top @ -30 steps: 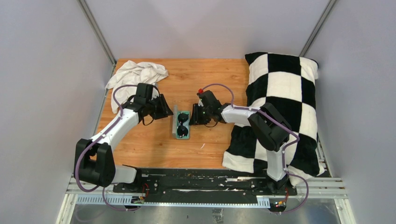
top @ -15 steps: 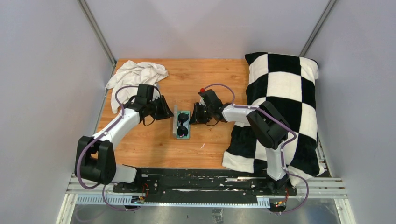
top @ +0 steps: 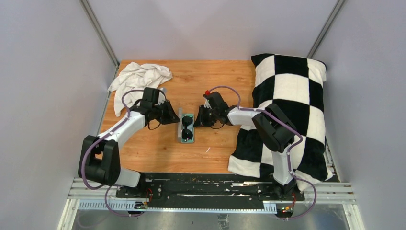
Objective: Organize the sunglasses
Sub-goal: Close the sunglasses case at the center of the board, then move the sunglasses case at the center of the board.
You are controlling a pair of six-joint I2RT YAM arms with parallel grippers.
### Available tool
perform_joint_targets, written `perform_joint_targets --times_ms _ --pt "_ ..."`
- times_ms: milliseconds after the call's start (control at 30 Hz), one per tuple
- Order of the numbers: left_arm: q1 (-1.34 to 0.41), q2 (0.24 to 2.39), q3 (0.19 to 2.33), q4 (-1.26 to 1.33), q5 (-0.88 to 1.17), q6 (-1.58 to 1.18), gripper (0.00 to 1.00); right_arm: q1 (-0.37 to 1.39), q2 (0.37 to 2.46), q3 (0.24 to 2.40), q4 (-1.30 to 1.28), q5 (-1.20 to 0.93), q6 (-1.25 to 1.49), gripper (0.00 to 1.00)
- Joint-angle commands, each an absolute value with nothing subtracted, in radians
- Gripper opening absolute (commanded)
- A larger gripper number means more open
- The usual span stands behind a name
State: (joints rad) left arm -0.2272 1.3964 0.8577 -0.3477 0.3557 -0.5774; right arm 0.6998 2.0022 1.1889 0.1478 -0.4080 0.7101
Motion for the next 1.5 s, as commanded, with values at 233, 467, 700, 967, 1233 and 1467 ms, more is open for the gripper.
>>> perform_joint_targets --times_ms 233,467,700,967,1233,1467 --pt "-0.307 1.505 0.860 -0.276 0.386 -0.603 0.13 0.689 2.053 1.213 0.135 -0.402 0.713 0.20" --pt "-0.326 1.560 0.873 -0.251 0.387 -0.612 0.13 0.682 2.045 1.207 0.135 -0.408 0.713 0.19" --pt "-0.330 1.557 0.883 -0.260 0.379 -0.608 0.13 0.657 1.977 1.164 0.146 -0.402 0.704 0.20" --pt "-0.330 1.441 0.927 -0.369 0.277 -0.574 0.18 0.653 1.874 1.156 0.060 -0.391 0.614 0.25" --pt "-0.331 1.405 0.913 -0.390 0.253 -0.577 0.35 0.650 1.803 1.116 -0.043 -0.343 0.528 0.33" --pt "-0.338 1.403 0.877 -0.373 0.261 -0.592 0.45 0.640 1.687 1.037 -0.019 -0.362 0.466 0.35"
